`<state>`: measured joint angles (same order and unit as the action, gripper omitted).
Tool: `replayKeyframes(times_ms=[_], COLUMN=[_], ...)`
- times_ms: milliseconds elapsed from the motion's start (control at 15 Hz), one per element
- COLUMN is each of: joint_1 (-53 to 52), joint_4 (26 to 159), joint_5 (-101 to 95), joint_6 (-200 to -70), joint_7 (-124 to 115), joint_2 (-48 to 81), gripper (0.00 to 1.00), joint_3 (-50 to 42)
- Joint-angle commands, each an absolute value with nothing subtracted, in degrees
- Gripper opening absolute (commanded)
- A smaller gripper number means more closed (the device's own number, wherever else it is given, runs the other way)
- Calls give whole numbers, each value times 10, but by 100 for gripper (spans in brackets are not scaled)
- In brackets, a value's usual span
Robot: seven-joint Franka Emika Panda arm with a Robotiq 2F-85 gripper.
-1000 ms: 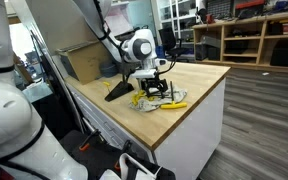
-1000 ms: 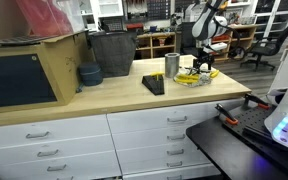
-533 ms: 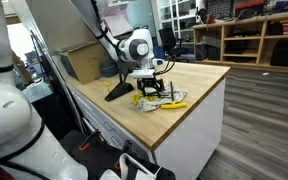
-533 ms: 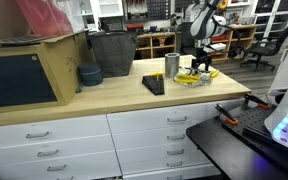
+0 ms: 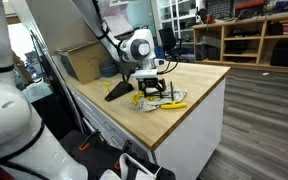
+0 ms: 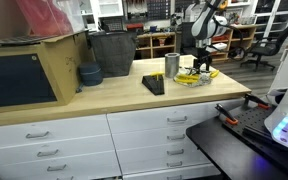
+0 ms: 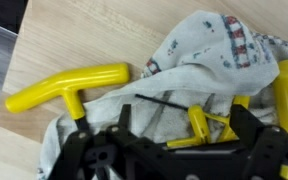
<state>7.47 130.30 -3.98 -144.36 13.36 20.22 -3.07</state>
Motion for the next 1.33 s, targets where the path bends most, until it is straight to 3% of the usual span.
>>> replayKeyframes(times_ms=[0, 333, 400, 533, 933, 1133, 1267], joint_1=[75, 68, 66, 63, 64, 68, 70], joint_4=[1291, 1277, 1274, 1268, 1257, 1261, 1274], joint_5=[-52, -56, -58, -64, -62, -58, -57], joint_6=[-1439, -1437, -1439, -1439, -1432, -1428, -1430], joint_7=[145, 138, 136, 138, 143, 150, 155], joint_2=[210, 226, 229, 233, 241, 237, 224], gripper=[100, 100, 75, 68, 20, 1, 5], joint_3=[-33, -29, -29, -27, -21, -17, -16])
